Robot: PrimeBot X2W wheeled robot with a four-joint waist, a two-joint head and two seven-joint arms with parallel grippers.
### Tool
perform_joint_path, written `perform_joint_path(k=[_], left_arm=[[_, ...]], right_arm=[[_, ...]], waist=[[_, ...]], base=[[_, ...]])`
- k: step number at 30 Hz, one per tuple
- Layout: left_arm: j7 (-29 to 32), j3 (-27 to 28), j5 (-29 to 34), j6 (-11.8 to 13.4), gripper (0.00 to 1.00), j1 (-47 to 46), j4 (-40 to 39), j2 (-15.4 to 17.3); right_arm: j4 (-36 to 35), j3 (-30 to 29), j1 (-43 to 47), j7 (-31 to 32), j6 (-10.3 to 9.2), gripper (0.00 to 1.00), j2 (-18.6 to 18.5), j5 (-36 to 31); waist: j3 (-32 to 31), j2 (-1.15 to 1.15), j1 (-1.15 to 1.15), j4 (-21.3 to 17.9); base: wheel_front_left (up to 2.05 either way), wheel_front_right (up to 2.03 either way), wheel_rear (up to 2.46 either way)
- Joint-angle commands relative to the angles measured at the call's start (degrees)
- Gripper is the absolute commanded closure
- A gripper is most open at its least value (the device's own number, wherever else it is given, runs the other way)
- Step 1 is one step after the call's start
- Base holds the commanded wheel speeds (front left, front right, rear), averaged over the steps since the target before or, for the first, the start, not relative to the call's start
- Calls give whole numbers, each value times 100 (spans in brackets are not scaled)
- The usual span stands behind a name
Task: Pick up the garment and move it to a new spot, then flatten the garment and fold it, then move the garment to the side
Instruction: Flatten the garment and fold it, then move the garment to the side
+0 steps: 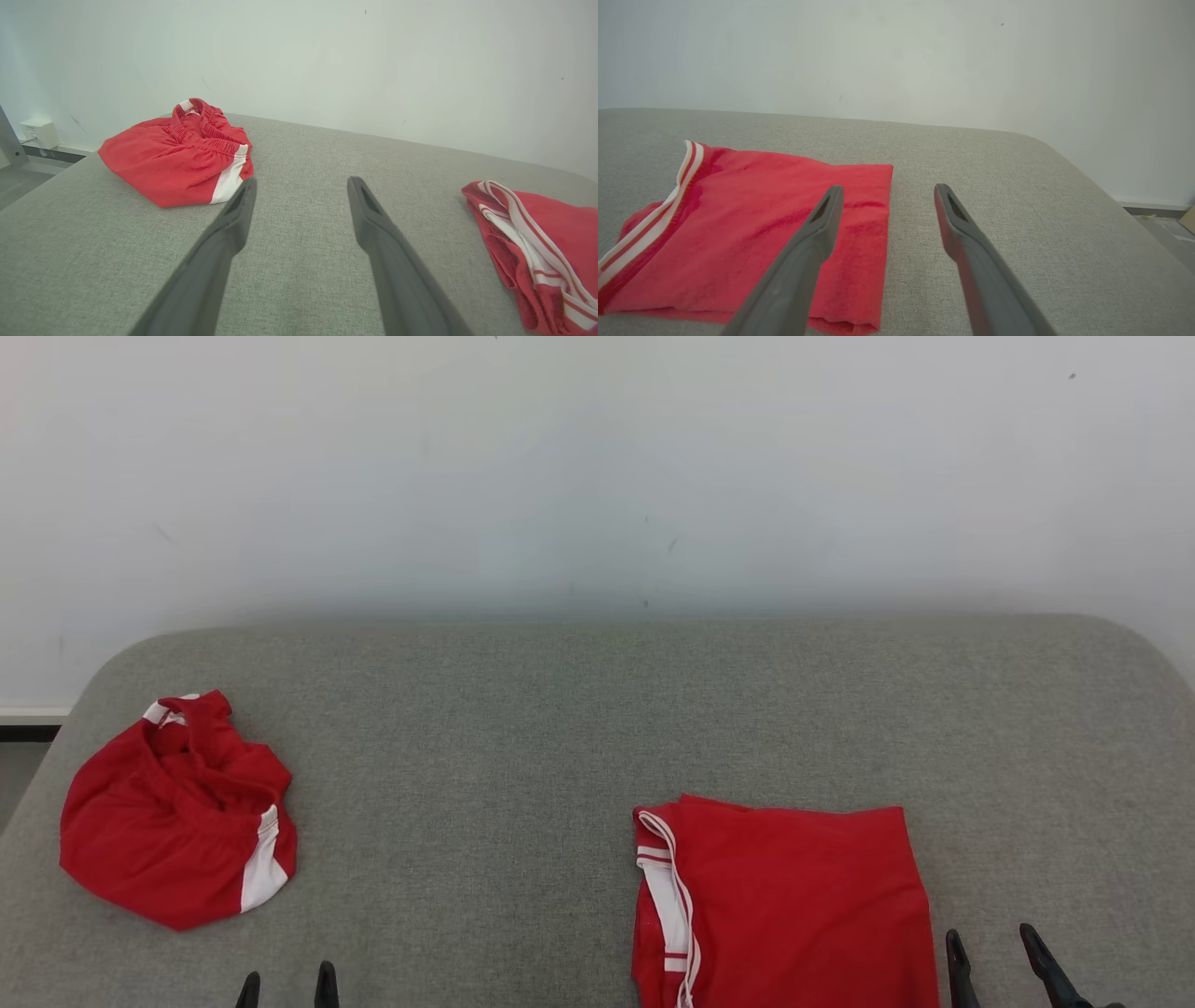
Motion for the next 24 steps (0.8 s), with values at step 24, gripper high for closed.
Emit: perform_joint_path(k=[24], left_arm=[[-16, -135, -44, -50, 0, 162, -58, -3]], right_arm=[[-463, 152, -642, 1561, -14, 0, -188, 479]], waist=[[103, 0, 1, 21]], base=[[0, 0, 0]])
